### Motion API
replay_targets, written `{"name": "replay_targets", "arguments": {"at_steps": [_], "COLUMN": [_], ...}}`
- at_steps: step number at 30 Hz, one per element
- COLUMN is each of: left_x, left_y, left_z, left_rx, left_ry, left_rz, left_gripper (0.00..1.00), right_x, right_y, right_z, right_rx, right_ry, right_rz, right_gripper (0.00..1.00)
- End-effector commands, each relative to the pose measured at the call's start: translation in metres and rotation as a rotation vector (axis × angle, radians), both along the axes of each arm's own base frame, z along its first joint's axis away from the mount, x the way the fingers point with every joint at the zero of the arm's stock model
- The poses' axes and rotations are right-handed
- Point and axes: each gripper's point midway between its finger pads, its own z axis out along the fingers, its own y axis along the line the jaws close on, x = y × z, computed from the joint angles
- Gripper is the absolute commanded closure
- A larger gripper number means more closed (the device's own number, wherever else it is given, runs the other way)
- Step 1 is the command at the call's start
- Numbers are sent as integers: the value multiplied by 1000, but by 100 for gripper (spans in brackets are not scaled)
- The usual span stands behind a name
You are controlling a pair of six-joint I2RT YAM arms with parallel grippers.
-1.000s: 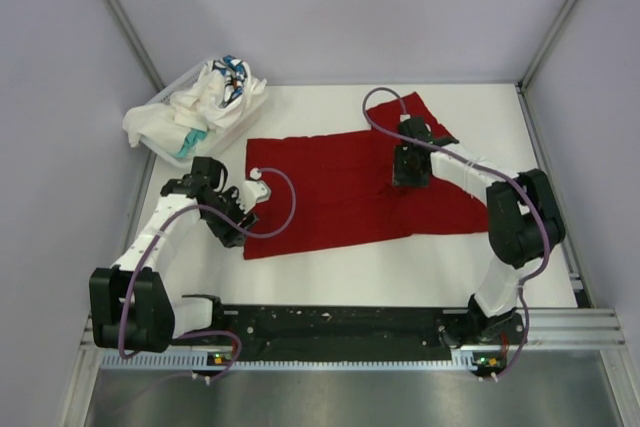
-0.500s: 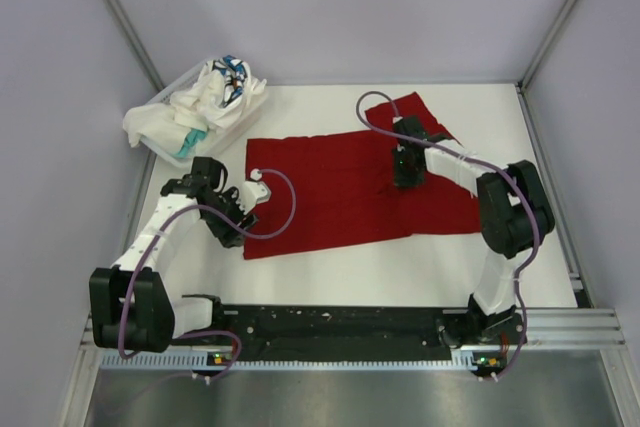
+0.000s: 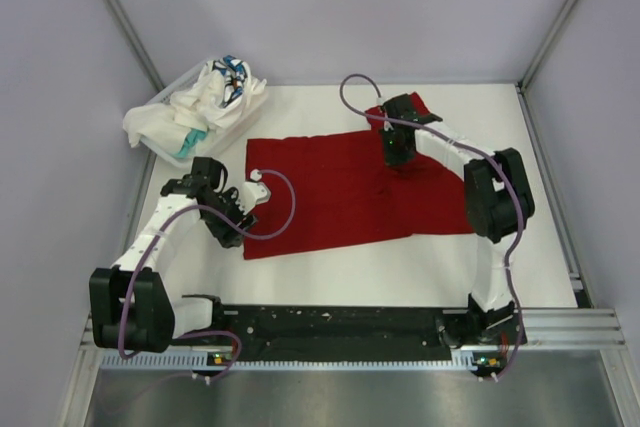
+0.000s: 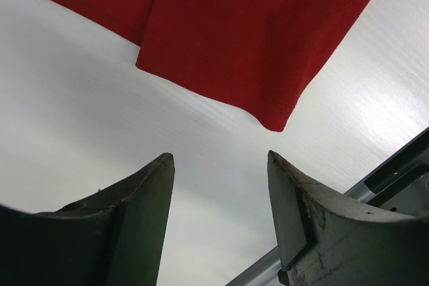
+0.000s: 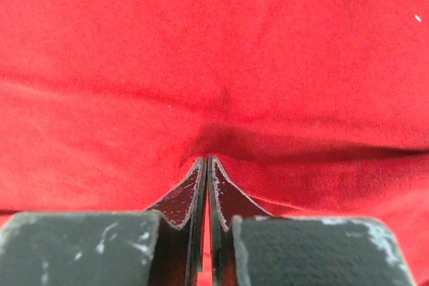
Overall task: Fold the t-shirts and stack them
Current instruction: Fold the flattened tshirt in 1/3 of the way
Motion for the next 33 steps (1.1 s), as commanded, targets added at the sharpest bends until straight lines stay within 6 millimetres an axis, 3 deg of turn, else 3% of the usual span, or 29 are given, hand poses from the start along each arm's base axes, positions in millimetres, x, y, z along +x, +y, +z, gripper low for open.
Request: {"name": "replay_targets", "arguments": {"at_steps": [1, 6, 10, 12, 17, 19, 20, 23, 26, 30, 33], "left_x": [-1, -1, -1, -1, -1, 0, -1, -3, -8, -17, -25], "left_y": [1, 1, 0, 1, 1, 0, 0, -2, -5, -15, -27], "left_z": [4, 2, 3, 3, 2, 3, 3, 2, 1, 6, 8], "left_rx": [6, 6, 3, 5, 8, 4, 1, -10, -25, -71, -114], "left_ry": [-19, -12, -10, -7, -6, -7, -5, -2, 12, 25, 28], "left_rz": [-17, -14, -10, -10, -9, -5, -5, -6, -19, -65, -125], "left_gripper": [38, 38, 38, 38, 38, 38, 38, 38, 38, 38, 37], "right_x": [14, 18, 28, 32, 36, 35, 33, 21, -2, -58, -94], "right_y": [24, 46, 63, 65, 61, 46, 35, -6, -54, -116, -157], "right_z": [2, -6, 4, 15, 61, 75, 76, 62, 43, 33, 34], "right_rx": [19, -14, 1, 17, 53, 60, 70, 49, -11, -39, -42], "right_ry": [-18, 0, -29, -49, -132, -153, -146, -98, -46, -21, -54], "right_rz": [146, 243, 262, 247, 176, 99, 61, -54, -195, -430, -603], "right_gripper": [100, 98, 66, 56, 43, 43, 50, 72, 79, 75, 47]}}
